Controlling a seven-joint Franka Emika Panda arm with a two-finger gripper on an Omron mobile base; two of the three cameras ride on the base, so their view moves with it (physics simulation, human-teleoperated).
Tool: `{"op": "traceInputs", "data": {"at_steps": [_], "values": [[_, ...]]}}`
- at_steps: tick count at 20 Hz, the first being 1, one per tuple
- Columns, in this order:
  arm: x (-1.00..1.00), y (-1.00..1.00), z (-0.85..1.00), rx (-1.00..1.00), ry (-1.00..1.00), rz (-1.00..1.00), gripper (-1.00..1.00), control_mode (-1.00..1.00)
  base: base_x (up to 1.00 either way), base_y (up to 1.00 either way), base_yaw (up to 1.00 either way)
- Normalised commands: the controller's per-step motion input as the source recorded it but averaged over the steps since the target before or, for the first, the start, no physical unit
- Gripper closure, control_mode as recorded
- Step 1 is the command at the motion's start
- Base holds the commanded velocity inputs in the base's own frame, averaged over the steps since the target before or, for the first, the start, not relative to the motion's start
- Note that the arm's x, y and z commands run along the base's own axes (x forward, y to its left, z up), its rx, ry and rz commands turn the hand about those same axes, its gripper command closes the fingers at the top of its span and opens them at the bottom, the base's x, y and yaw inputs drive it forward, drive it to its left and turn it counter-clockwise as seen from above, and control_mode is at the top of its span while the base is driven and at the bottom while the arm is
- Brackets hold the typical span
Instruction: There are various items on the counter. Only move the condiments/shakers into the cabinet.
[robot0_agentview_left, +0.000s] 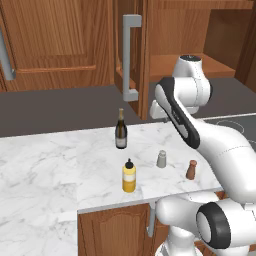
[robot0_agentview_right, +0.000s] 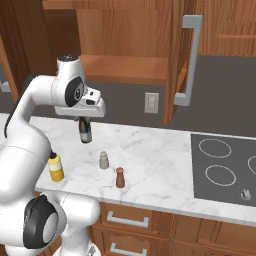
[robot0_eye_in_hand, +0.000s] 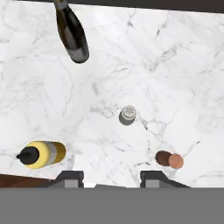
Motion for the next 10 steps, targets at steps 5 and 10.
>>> {"op": "traceInputs", "data": {"at_steps": [5,10], "values": [[-0.01,0.00,-0.11,0.00,0.04,0.00,-1.00,-1.00,0.00,0.00,0.00],[-0.44,0.11,-0.55,-0.01,0.06,0.00,-1.00,-1.00,0.00,0.00,0.00]]}}
